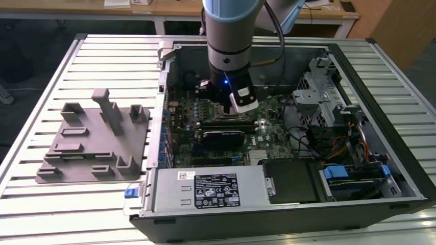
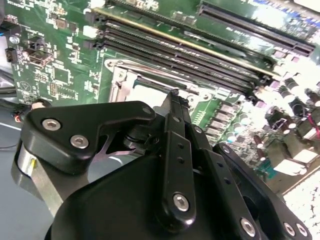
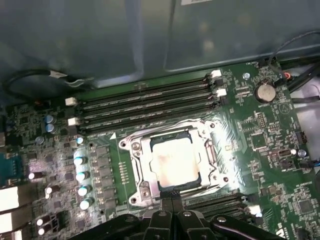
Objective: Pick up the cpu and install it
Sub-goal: 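Install the second cpu locking lever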
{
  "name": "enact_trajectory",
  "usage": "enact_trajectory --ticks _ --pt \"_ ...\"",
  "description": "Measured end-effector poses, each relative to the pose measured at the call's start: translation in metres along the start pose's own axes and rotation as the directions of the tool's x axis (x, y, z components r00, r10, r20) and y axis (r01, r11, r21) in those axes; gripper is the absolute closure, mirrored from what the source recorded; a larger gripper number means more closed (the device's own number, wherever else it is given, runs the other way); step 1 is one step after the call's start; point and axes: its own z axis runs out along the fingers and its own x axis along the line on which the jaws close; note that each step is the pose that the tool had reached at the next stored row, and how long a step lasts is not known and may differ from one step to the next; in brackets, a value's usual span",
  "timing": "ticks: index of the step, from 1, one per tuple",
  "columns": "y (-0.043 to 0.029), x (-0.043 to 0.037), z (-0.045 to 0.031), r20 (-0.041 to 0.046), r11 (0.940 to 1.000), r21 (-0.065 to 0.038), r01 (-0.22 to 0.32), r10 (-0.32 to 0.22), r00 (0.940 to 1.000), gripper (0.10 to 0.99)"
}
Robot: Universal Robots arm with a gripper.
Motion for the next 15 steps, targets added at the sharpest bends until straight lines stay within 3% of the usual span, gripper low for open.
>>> enact_trajectory --ticks 9,15 --pt "0.0113 -0.0081 0.0028 0.0051 0.9998 0.019 -0.002 0.002 1.0000 0.980" --pt "0.0114 -0.0084 0.0029 0.0053 0.9998 0.020 -0.002 0.002 1.0000 0.980"
